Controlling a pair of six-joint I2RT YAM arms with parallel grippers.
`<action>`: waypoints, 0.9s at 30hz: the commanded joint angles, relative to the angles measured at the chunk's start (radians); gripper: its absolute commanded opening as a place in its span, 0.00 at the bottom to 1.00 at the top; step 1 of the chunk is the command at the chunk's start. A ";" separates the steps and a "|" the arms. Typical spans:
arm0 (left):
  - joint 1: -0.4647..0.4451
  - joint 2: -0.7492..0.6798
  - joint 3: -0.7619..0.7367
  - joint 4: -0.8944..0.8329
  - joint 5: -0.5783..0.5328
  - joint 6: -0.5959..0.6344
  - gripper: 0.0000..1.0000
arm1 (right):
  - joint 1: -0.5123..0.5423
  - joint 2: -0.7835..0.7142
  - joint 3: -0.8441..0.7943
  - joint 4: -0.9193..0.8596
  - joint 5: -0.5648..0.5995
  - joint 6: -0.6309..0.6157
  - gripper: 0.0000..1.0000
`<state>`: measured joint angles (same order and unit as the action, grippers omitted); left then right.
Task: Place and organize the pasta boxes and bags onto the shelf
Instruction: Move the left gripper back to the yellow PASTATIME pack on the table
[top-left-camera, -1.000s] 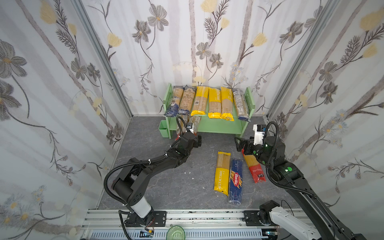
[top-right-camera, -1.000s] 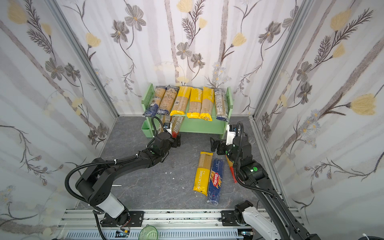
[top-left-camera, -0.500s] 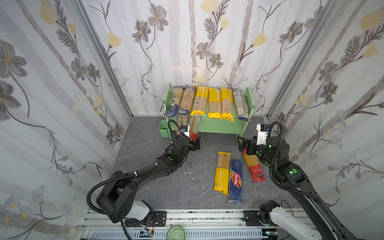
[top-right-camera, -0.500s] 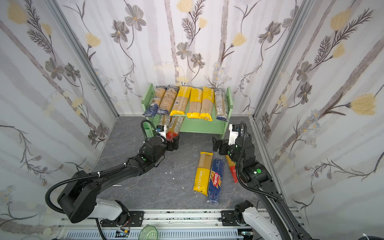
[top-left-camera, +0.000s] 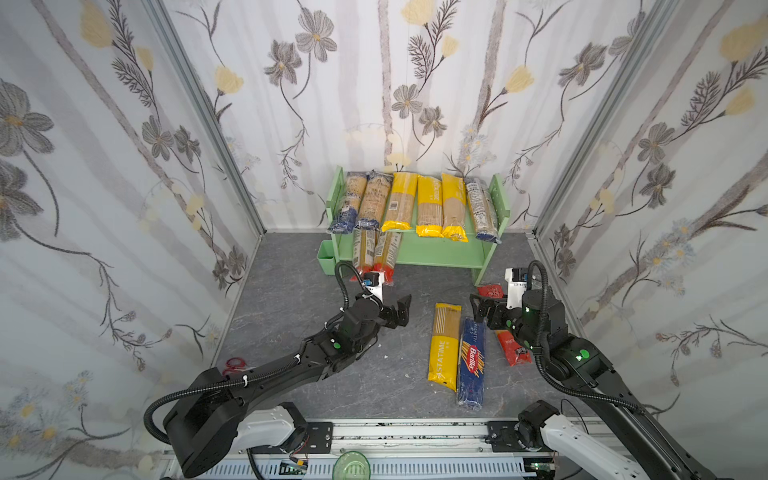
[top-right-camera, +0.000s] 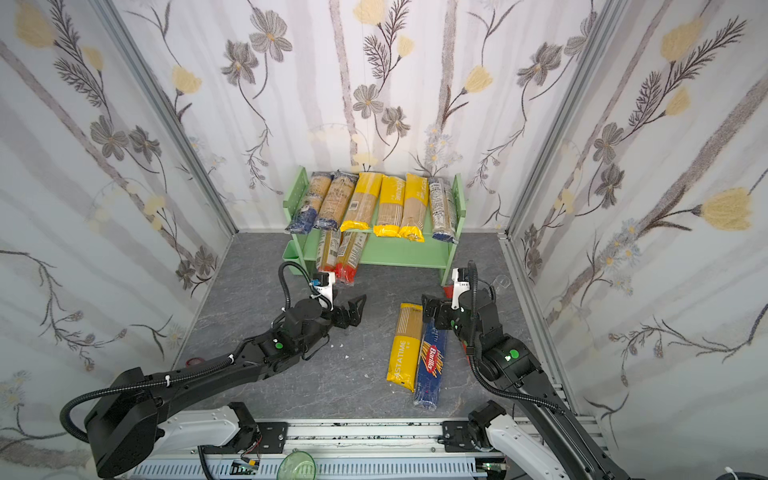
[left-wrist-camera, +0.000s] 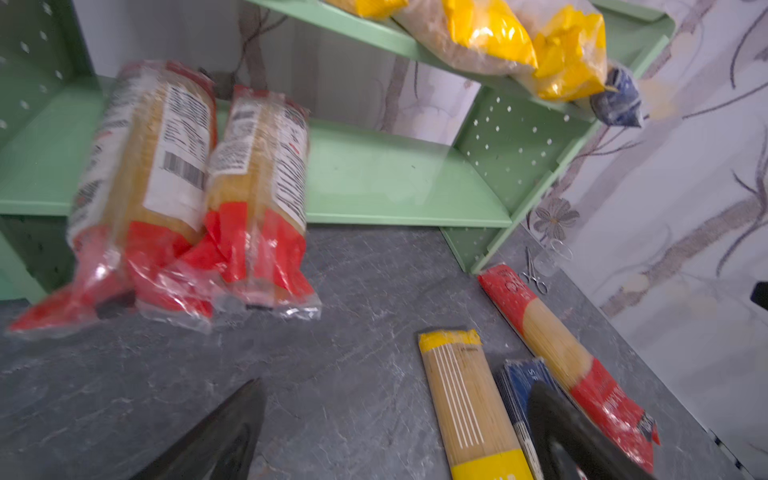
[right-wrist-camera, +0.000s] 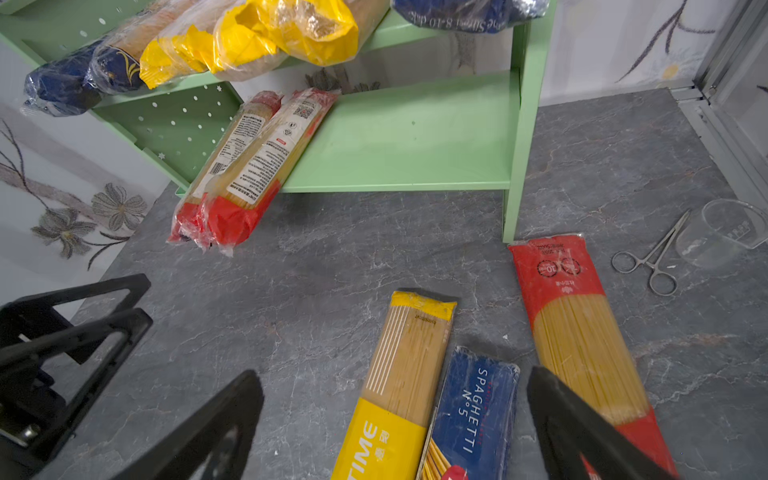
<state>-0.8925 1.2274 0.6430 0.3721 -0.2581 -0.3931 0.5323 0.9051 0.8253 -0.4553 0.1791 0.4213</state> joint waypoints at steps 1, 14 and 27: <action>-0.062 0.017 -0.011 -0.032 -0.020 -0.062 1.00 | 0.015 -0.018 0.000 -0.012 0.057 0.048 1.00; -0.313 0.226 0.075 -0.172 -0.106 -0.199 1.00 | 0.100 -0.085 -0.012 -0.069 0.132 0.107 1.00; -0.424 0.579 0.330 -0.445 -0.023 -0.231 1.00 | 0.102 -0.135 -0.022 -0.078 0.137 0.095 1.00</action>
<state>-1.3132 1.7741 0.9432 0.0196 -0.2821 -0.6029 0.6331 0.7723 0.8062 -0.5411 0.2955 0.5152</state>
